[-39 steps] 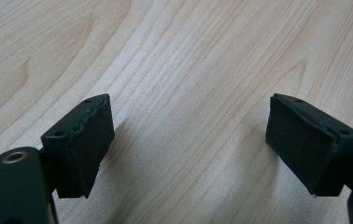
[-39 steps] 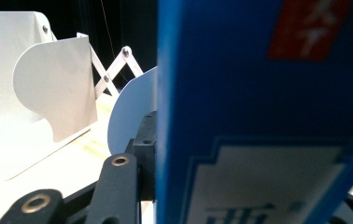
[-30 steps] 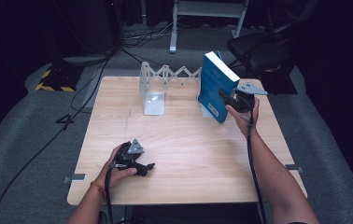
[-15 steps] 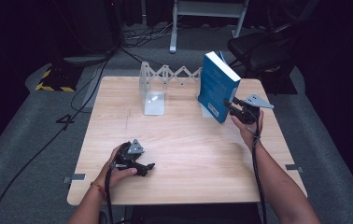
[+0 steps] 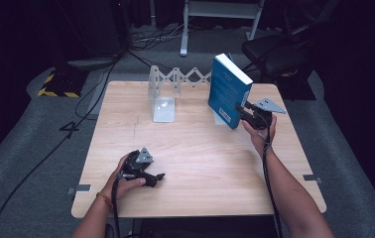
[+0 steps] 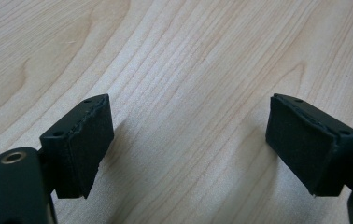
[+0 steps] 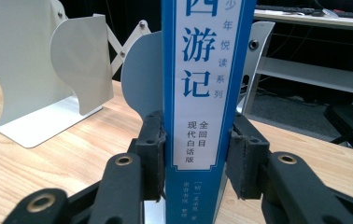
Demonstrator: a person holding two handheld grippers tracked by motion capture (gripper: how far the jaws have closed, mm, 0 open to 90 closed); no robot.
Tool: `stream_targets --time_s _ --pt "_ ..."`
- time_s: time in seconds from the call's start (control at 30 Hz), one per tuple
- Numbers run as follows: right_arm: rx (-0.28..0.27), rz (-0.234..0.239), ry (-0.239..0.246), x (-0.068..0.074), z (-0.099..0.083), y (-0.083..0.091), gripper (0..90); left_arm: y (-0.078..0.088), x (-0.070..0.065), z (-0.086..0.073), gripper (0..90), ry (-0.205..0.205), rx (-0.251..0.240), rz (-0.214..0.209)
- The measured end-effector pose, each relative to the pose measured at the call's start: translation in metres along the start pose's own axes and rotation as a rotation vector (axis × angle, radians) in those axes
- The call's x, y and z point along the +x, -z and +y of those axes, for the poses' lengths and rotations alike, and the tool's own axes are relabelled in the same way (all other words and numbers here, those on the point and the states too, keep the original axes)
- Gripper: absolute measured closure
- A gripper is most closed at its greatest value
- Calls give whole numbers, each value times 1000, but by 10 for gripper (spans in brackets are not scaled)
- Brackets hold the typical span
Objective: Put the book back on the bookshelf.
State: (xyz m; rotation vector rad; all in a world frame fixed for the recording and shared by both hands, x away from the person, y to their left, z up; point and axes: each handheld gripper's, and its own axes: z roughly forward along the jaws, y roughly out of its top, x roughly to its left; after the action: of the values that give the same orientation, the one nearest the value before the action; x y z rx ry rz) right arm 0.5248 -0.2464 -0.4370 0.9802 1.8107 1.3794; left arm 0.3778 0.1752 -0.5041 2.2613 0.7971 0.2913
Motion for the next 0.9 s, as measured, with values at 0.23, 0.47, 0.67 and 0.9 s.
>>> stream_targets --time_s 0.23,0.47,0.67,0.9 --pt "16 6 -5 1 1 2 613 0 0 0 157 0 0 5" --pt "68 66 12 -6 10 12 578 0 0 0 158 -1 1 8" --pt "143 89 56 -10 19 23 501 0 -1 0 158 -1 1 9" --pt "209 141 114 -11 26 36 407 0 -1 0 157 2 1 10"
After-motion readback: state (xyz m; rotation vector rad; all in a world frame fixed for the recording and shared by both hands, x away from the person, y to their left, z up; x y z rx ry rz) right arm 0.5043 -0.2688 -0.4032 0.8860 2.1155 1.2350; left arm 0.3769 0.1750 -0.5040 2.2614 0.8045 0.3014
